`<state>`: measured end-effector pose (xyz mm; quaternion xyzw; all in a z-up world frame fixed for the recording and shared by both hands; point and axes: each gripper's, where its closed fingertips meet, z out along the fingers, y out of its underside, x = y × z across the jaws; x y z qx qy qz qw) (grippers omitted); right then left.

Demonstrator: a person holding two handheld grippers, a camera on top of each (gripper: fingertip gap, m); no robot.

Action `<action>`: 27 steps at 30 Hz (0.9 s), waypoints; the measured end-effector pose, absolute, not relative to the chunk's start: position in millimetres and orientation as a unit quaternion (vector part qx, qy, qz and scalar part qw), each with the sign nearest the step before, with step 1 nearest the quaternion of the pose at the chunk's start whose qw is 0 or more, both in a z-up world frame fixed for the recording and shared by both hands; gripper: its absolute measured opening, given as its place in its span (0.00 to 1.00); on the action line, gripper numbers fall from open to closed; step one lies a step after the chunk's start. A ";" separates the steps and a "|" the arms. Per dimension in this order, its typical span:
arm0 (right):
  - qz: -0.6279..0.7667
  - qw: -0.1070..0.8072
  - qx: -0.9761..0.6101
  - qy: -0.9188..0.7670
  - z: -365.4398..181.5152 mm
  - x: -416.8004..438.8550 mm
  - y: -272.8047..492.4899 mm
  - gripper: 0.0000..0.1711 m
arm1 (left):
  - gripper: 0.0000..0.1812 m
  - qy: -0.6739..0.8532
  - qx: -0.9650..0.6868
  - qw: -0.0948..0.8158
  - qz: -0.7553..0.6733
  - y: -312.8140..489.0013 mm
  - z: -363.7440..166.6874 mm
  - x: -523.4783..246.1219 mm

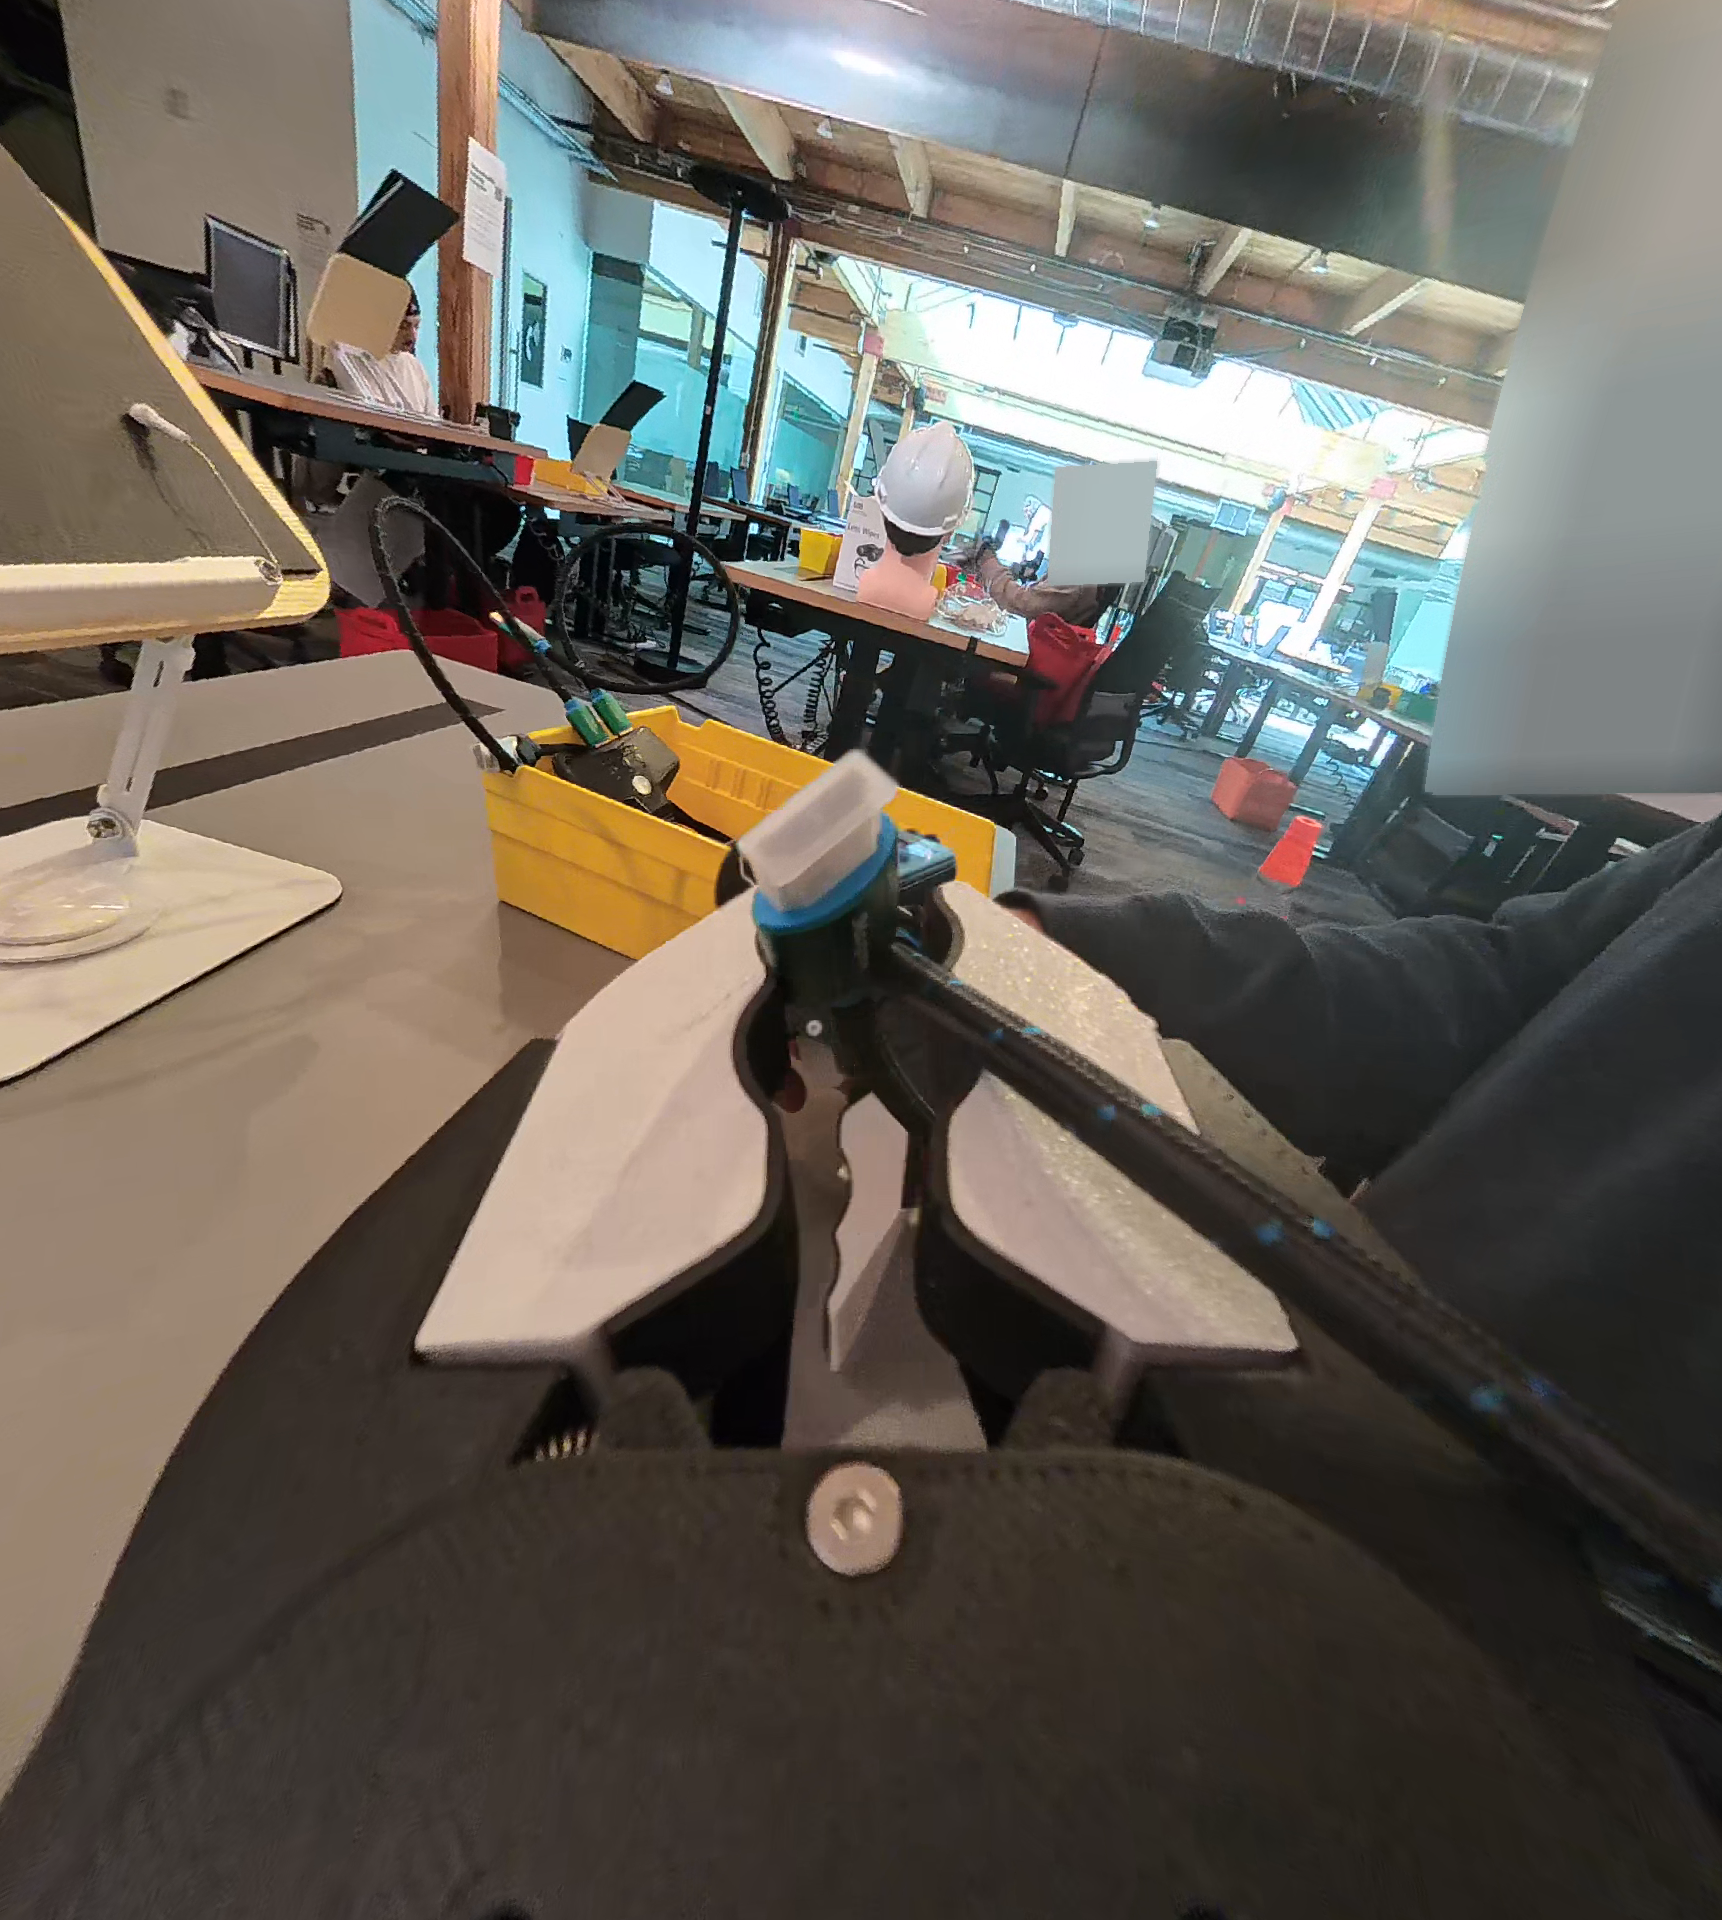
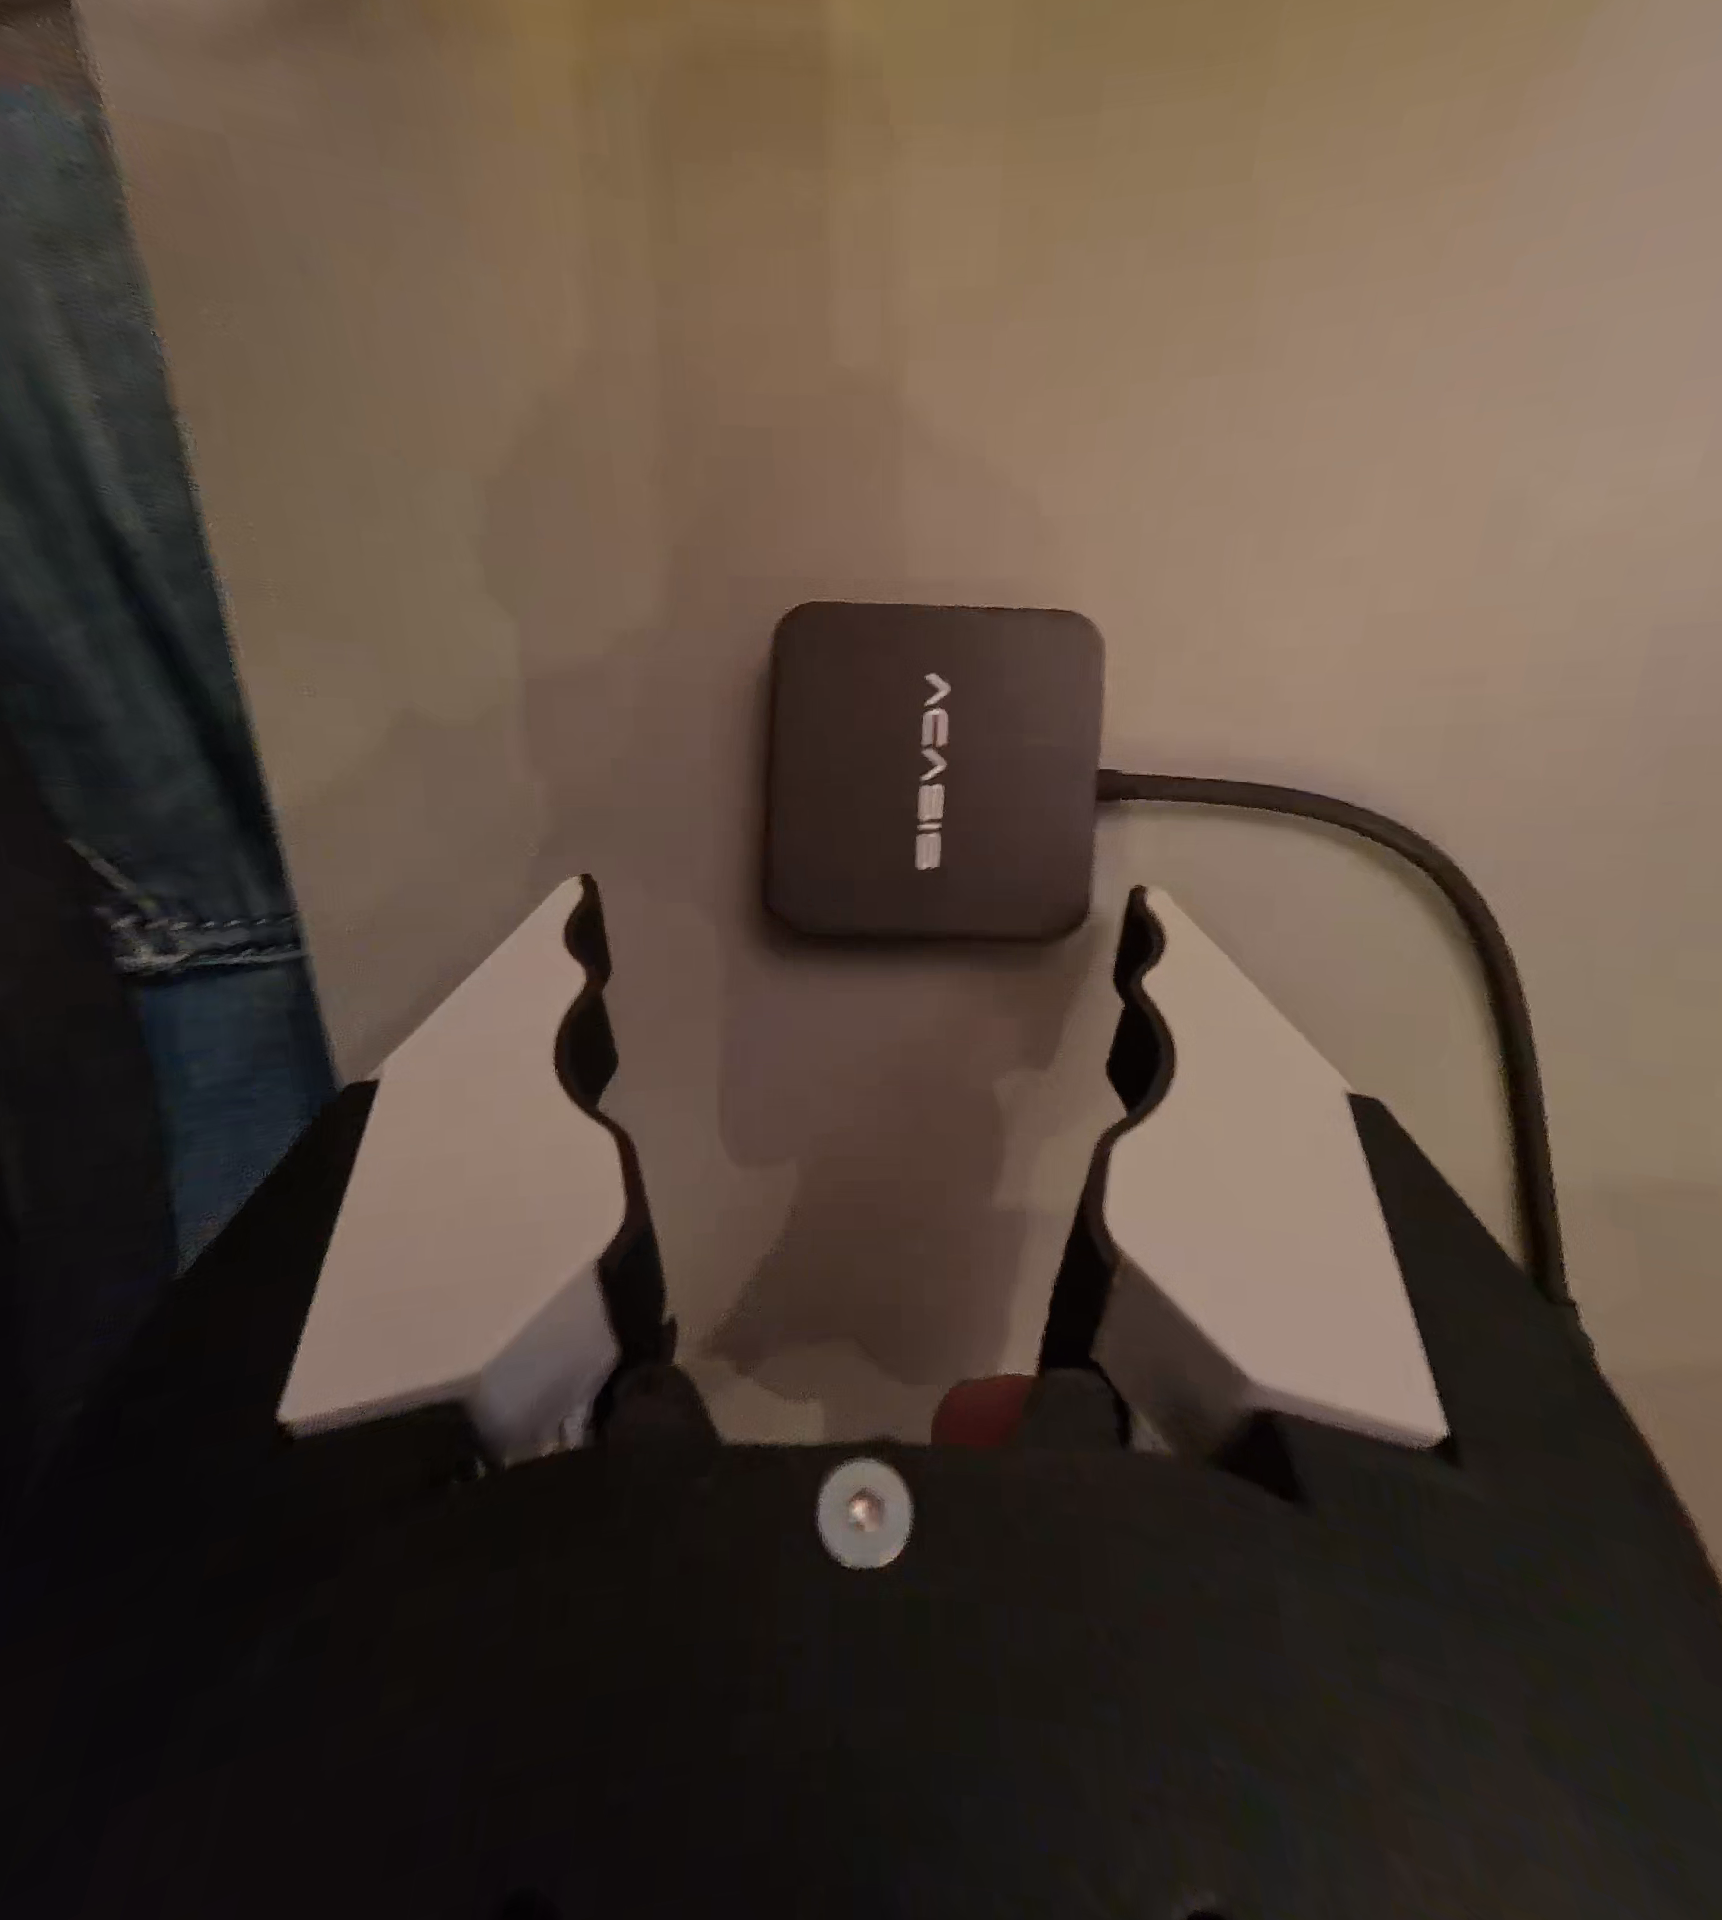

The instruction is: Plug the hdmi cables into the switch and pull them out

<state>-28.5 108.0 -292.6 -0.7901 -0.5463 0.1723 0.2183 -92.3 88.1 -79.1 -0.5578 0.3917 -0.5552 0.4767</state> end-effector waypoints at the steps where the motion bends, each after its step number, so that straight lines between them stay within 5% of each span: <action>1: 0.167 0.224 -0.795 -0.538 -294.3 -28.5 112.8 0.51 | 0.12 0.391 -0.559 0.475 -0.555 87.1 -80.2 -92.2; 4: 0.170 0.212 -0.817 -0.509 -297.2 -27.7 115.9 0.42 | 0.12 0.389 -0.560 0.472 -0.559 84.0 -81.1 -90.6; 8: 0.311 0.131 -0.852 -0.400 -275.6 -56.2 89.8 0.46 | 0.13 0.391 -0.565 0.472 -0.553 82.3 -82.3 -89.7; 15: 0.187 0.188 -0.754 -0.601 -257.2 -51.3 99.3 0.46 | 0.13 0.371 -0.574 0.488 -0.542 77.0 -79.6 -108.6; 20: 0.114 0.167 -0.638 -0.743 -280.9 -74.3 117.8 0.29 | 0.13 0.360 -0.573 0.501 -0.539 69.8 -75.7 -123.8; 27: 0.181 0.081 -0.592 -0.781 -287.3 -87.7 107.2 0.10 | 0.13 0.355 -0.572 0.510 -0.535 68.4 -74.8 -135.2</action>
